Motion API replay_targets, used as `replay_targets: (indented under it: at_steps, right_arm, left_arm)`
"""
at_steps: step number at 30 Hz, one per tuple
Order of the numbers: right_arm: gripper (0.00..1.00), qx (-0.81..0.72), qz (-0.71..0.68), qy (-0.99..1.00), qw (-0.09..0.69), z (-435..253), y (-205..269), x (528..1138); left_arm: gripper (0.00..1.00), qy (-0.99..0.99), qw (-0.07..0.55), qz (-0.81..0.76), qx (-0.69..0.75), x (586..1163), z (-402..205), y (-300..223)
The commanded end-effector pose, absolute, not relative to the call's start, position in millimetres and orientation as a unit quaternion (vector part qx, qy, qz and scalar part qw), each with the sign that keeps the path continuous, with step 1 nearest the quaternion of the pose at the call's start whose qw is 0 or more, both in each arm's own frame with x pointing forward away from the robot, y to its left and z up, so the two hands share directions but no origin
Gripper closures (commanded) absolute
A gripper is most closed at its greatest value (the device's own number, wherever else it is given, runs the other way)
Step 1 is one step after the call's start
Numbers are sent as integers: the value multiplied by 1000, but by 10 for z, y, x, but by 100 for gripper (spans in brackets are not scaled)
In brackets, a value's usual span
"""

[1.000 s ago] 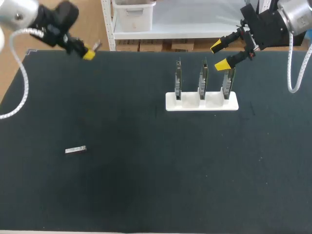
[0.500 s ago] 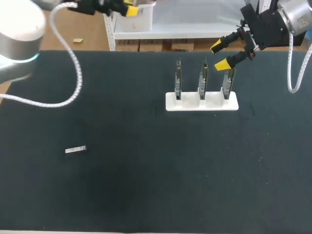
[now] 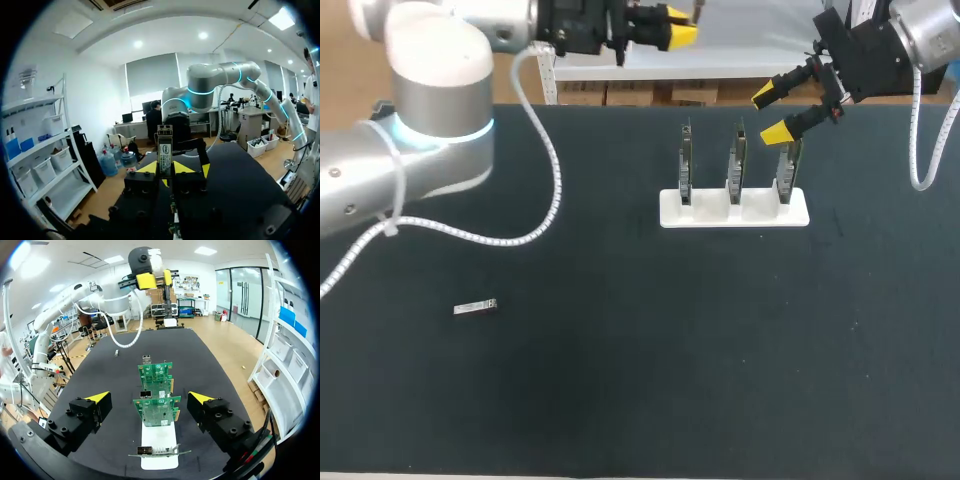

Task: Pick up the optical module with the left hand, and insert it into the network port with the right hand.

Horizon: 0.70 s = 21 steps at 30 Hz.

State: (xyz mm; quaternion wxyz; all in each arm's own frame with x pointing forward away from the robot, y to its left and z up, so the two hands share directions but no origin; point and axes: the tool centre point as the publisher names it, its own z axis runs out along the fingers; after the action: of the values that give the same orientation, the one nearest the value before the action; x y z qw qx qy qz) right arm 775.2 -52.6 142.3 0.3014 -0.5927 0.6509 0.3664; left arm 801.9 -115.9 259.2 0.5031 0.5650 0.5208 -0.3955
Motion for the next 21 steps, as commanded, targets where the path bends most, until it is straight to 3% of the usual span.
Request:
replay_targets:
  at_steps: [1, 21]
  right_arm:
    - [0, -592, 365, 651, 302, 1425, -524, 7742]
    - [0, -592, 365, 651, 302, 1425, -524, 7742]
  left_arm:
    - [100, 431, 510, -454, 589, 8083, 2510, -1333]
    - [100, 495, 501, -450, 548, 7843, 2289, -1621]
